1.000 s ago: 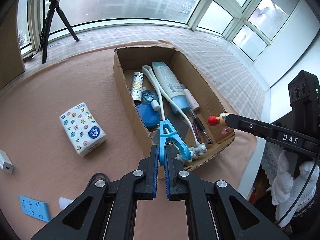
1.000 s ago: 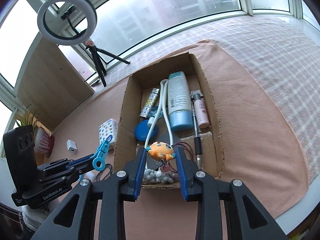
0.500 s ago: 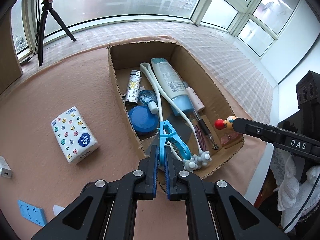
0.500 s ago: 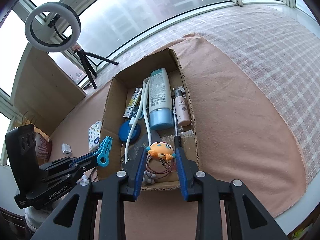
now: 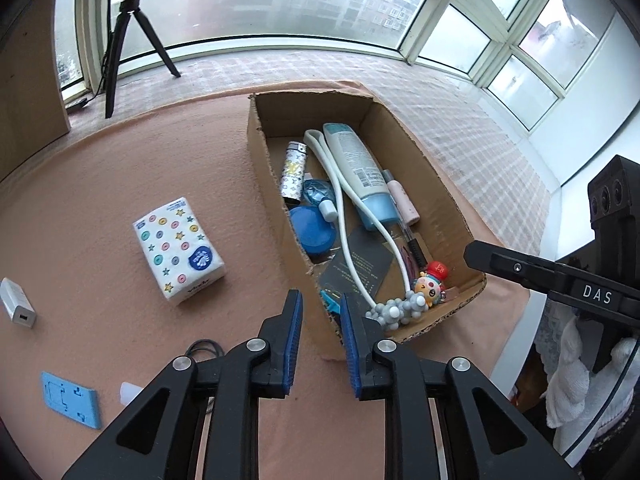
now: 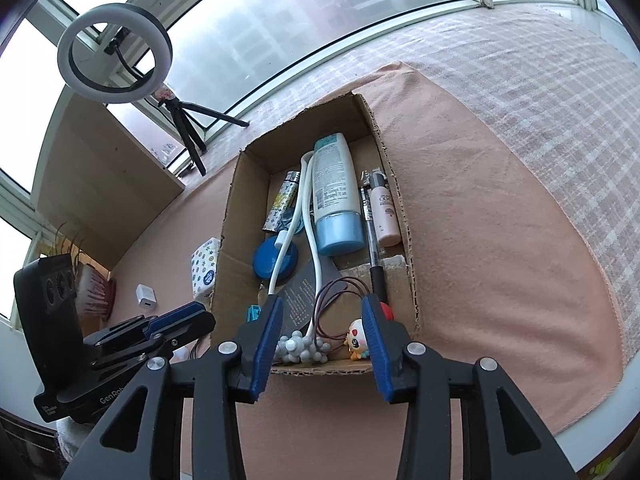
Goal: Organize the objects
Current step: 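Drop the clip and keychain into the box from both grippers, then reach the left gripper to the blue phone stand while the right gripper reaches the white cap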
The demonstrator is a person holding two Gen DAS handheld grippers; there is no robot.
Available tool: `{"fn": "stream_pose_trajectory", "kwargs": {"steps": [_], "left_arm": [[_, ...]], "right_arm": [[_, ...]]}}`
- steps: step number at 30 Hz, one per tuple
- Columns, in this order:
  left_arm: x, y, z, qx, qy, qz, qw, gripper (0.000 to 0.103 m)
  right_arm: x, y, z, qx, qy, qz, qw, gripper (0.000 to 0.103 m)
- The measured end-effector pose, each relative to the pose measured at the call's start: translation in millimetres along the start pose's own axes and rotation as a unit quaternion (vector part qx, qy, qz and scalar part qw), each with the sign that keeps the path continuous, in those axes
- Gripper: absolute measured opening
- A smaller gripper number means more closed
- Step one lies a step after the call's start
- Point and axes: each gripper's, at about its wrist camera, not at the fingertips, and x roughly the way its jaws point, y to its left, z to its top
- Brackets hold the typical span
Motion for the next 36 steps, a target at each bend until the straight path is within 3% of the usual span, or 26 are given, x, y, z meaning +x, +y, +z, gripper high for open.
{"fn": "stream_pose_trajectory", "kwargs": {"steps": [3,7,9,11,13,22,30,36], "left_arm": [[-10.3,16.6,-6.6,-0.017,-0.005,0.011,0.9998,0.035],[-23.4,49.5,-17.8,-0.052,-0.009,0.035,0.9980,0.041],[-29.8,67.0,-24.8,-0.069,-0.009,0.046,0.9965,0.051],[-34.4,84.4,-31.8,-0.081,-0.004,0.058,0.9951,0.068],[-38.9,109.3,-40.0,-0.098,0.000,0.081,0.9919,0.074],[-50.8,193.6,-61.6,-0.164,0.021,0.105,0.9807,0.077],[-47.1,227.7,-66.8,-0.157,0.042,0.110,0.9805,0.077],[-35.3,241.9,-68.0,-0.140,0.064,0.078,0.9850,0.077]], "right_arm": [[1.4,6.8,-1.5,-0.005,-0.001,0.007,1.000,0.042],[6.7,21.9,-3.7,-0.023,0.001,0.007,1.000,0.042],[9.9,31.3,-5.7,-0.038,0.003,0.005,0.999,0.042],[14.6,43.2,-8.0,-0.055,0.006,0.004,0.998,0.043],[18.8,56.9,-12.2,-0.077,0.008,0.004,0.997,0.043],[45.2,116.2,-44.6,-0.160,0.024,0.015,0.987,0.051],[74.7,154.0,-66.8,-0.184,0.068,0.038,0.980,0.057],[97.2,173.0,-77.1,-0.194,0.120,0.037,0.973,0.057]]}}
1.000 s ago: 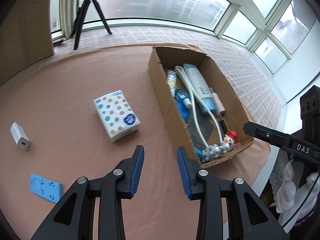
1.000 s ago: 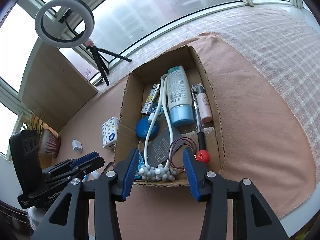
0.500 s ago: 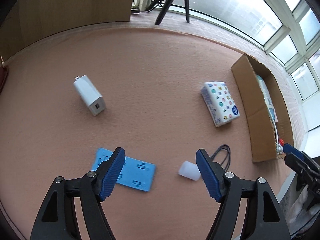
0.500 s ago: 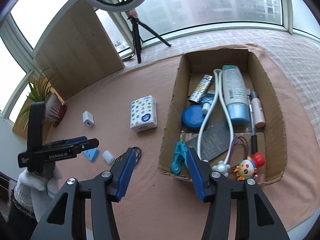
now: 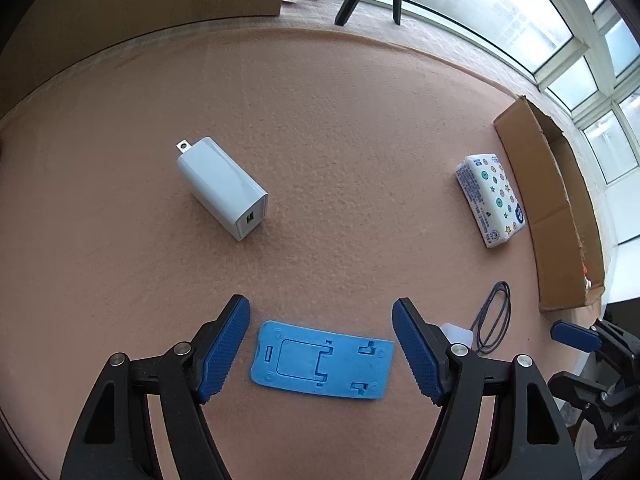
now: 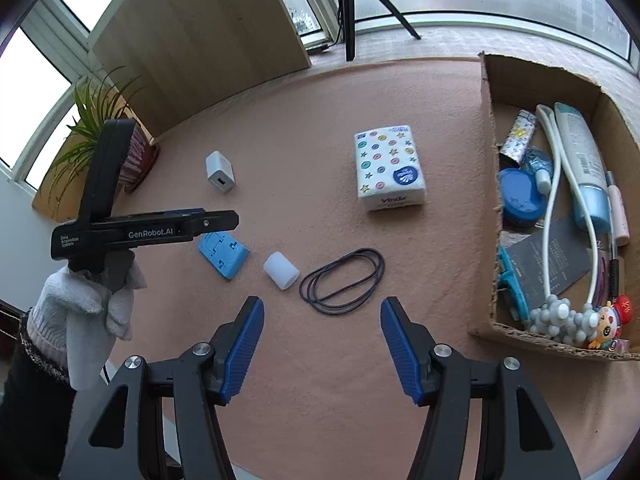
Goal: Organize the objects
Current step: 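Reach the left gripper to the blue phone stand while the right gripper reaches the white cap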
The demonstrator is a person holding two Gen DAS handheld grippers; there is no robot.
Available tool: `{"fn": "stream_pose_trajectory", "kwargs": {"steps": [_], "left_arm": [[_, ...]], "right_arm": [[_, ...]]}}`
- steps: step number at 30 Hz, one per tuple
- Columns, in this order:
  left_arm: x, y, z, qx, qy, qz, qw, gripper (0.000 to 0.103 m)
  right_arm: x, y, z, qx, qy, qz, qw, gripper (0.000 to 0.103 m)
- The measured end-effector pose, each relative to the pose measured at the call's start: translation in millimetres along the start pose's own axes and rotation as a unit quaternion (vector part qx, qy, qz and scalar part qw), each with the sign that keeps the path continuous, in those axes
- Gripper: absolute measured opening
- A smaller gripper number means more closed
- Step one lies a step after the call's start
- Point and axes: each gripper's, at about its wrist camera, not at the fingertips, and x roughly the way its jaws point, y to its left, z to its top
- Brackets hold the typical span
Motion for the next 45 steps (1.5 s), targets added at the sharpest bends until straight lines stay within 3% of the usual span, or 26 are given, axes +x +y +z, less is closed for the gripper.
{"fn": "stream_pose_trajectory", "kwargs": {"steps": [12,18,22,26,28,30,33,36,40,45], "left_arm": [[-8.6,2.3,-34.5,0.070,0.028,-0.019,0.9969,0.076],[-13.2,-11.3,-57.7,0.117,0.036,0.002,0.9925,0.076],[-17.2,-16.2,-64.4,0.126,0.038,-0.003,0.9912,0.064],[-31.1,-20.4,-59.5,0.152,-0.008,0.034,0.9878,0.061],[-33.5,-21.3,-53.2,0.159,-0.010,0.026,0.9870,0.061],[-29.5,-23.1,-53.4,0.178,0.009,0.017,0.9839,0.063],[-15.0,-32.2,-58.8,0.218,0.042,0.036,0.9745,0.063],[-9.7,-32.5,-66.5,0.243,0.047,0.045,0.9678,0.064],[-12.4,-29.2,-66.6,0.234,0.042,0.035,0.9707,0.064],[-17.0,-21.8,-68.9,0.206,0.029,0.046,0.9770,0.051]], "right_arm": [[14.6,3.0,9.7,0.018,0.020,0.015,1.000,0.057],[30.3,10.9,21.9,-0.005,0.037,0.009,0.999,0.057],[39.1,21.1,26.9,-0.028,0.045,0.008,0.999,0.056],[47.4,27.0,30.9,-0.039,0.051,0.006,0.998,0.052],[48.5,26.0,32.3,-0.036,0.050,0.008,0.998,0.051],[48.2,23.8,32.6,-0.033,0.049,0.010,0.998,0.050],[46.2,20.5,32.8,-0.030,0.050,0.009,0.998,0.046],[42.5,18.6,31.8,-0.032,0.050,0.009,0.998,0.042],[41.8,20.8,29.8,-0.040,0.051,0.007,0.998,0.041],[45.5,28.0,28.7,-0.056,0.053,-0.002,0.997,0.040]]}}
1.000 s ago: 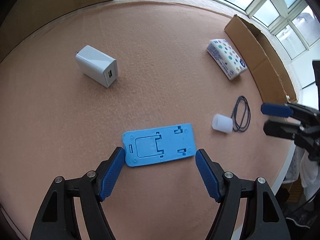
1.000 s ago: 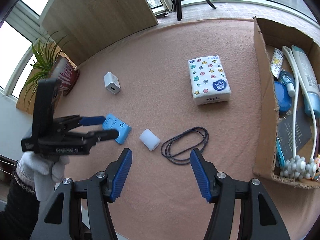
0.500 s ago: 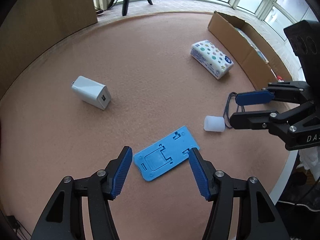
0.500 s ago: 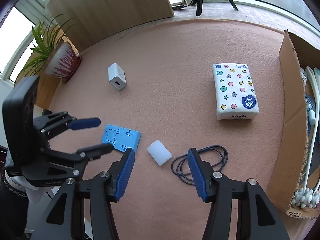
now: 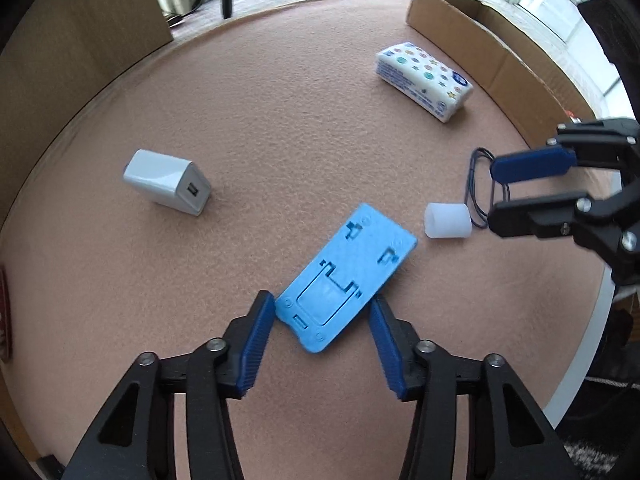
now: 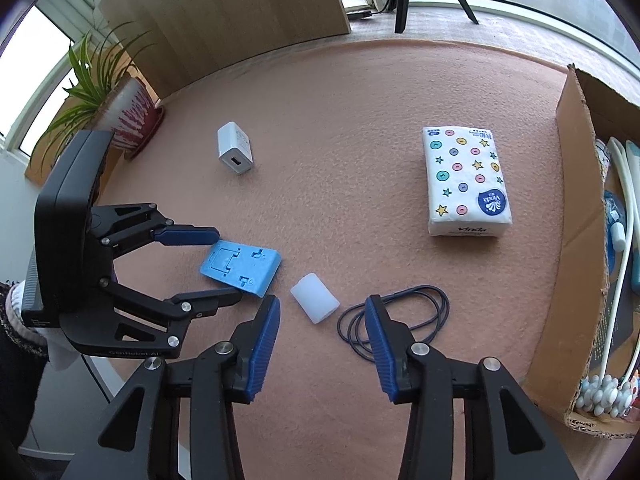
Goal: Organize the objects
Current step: 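Reach the left gripper to the blue phone stand while the right gripper reaches the white cap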
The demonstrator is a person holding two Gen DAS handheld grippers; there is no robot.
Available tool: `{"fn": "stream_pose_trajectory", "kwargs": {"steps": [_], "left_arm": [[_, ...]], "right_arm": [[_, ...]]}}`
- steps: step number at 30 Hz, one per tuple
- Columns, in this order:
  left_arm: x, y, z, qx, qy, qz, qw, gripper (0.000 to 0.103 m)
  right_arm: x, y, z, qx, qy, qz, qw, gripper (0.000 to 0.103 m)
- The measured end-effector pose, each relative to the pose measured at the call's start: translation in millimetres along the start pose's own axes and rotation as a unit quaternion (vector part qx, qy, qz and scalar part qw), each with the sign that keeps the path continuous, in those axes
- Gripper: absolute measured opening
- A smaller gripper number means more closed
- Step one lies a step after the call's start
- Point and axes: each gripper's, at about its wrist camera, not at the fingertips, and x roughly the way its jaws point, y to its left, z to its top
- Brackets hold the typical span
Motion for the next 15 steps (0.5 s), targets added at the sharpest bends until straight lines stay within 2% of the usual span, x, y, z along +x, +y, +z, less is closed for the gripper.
{"fn": "stream_pose_trajectory", "kwargs": {"steps": [3,6,8,9,15], "left_arm": [[6.0,13.5,1.0,-0.058,-0.004,0.012,0.9982,0.047],[4.3,10.9,2.7,-0.080,-0.009,0.000,0.9968,0.050],[2.8,8.7,2.7,-0.071,-0.016,-0.009,0.9973,0.067],[0.9,4.1,0.7,-0.065,-0.020,-0.002,0.9977,0.069],[7.9,-8.2,5.8,-0.023,-0.025,0.014,0.9993,0.068]], "right_arm": [[4.0,6.4,1.8,-0.013,0.004,-0.005,1.000,0.040],[6.9,10.3,3.9,-0.020,0.005,-0.011,1.000,0.040],[8.6,12.0,4.9,-0.023,0.007,-0.013,1.000,0.040],[9.5,12.9,5.0,-0.025,0.008,-0.013,1.000,0.040],[15.8,18.5,3.8,-0.049,0.021,-0.029,0.998,0.040]]}}
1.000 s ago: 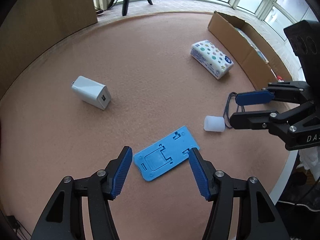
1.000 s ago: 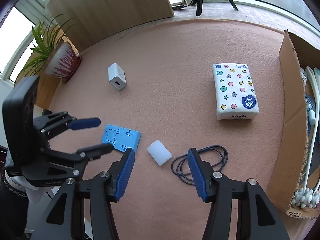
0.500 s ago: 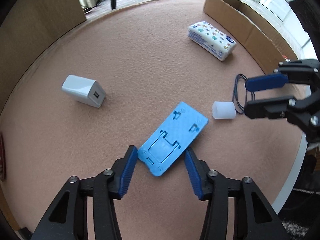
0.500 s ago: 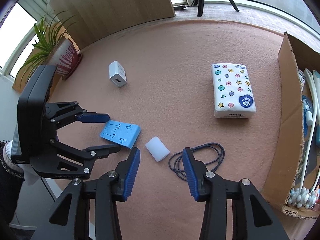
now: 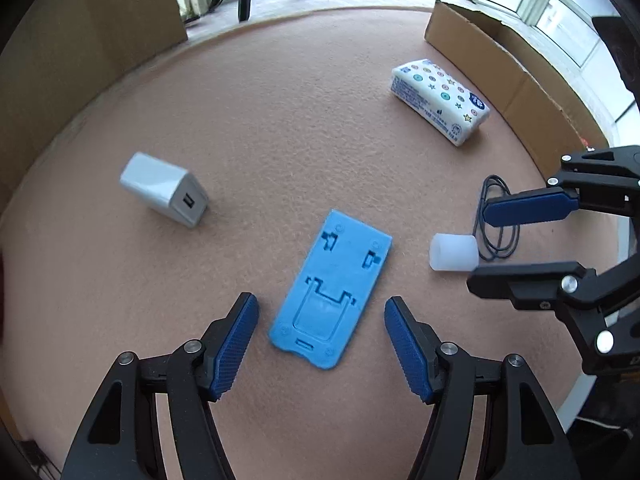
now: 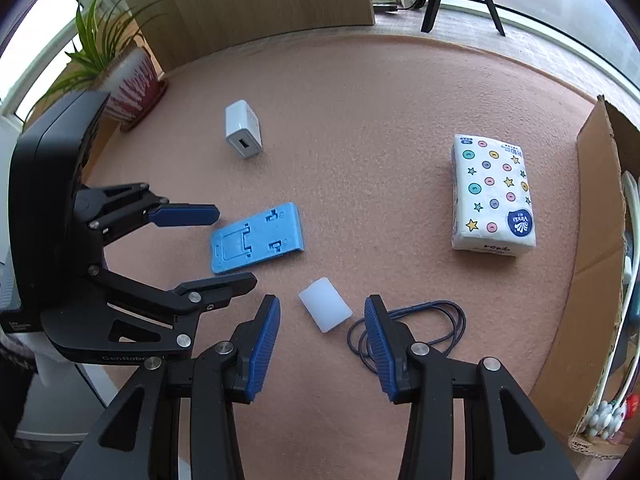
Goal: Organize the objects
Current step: 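Reach the left gripper to the blue phone stand while the right gripper reaches the white cap, then grasp the blue phone stand with the left gripper while the right gripper grasps the white cap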
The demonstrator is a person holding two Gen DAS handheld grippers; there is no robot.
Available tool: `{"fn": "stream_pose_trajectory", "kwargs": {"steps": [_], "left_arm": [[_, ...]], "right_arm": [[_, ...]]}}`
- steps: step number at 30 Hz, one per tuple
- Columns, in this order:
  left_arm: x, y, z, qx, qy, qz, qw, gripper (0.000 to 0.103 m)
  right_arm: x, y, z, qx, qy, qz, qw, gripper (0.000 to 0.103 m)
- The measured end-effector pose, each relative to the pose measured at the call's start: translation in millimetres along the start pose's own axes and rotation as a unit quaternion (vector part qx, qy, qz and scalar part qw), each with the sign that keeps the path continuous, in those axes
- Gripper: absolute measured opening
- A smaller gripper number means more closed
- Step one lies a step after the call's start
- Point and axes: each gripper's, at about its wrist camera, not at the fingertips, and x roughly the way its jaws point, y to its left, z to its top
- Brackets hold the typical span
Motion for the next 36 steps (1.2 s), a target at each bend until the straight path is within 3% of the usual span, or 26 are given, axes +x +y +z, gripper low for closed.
{"fn": "stream_pose_trajectory", "kwargs": {"steps": [4,6,16,21,25,31,36], "left_arm": [[-1.4,11.0,-1.4,-0.023,-0.003,0.001,0.9997,0.046],[-3.4,18.9,-0.9,-0.041,-0.002,-0.006,0.9991,0.042],[-8.0,38.3,-17.2,-0.109,-0.025,-0.021,0.9935,0.041],[-10.5,36.4,-25.7,-0.142,-0.041,-0.012,0.9890,0.041],[-13.9,40.5,-31.9,-0.183,-0.053,-0.027,0.9813,0.041],[-14.2,41.5,-34.1,-0.202,-0.054,-0.038,0.9772,0.041],[-21.8,43.4,-40.9,-0.217,-0.056,-0.049,0.9733,0.040]], "right_arm": [[4.6,7.8,-0.7,-0.025,0.007,-0.010,1.000,0.040],[7.4,9.2,0.4,-0.030,0.009,-0.014,0.999,0.039],[28.1,14.1,6.3,-0.065,0.030,-0.036,0.997,0.032],[25.2,14.2,1.1,-0.075,0.024,-0.034,0.996,0.031],[21.9,10.9,-4.2,-0.067,0.012,-0.044,0.997,0.019],[15.2,1.8,-4.3,-0.034,-0.006,-0.027,0.999,0.011],[1.4,-4.9,-5.6,0.027,-0.034,0.028,0.999,0.011]]}}
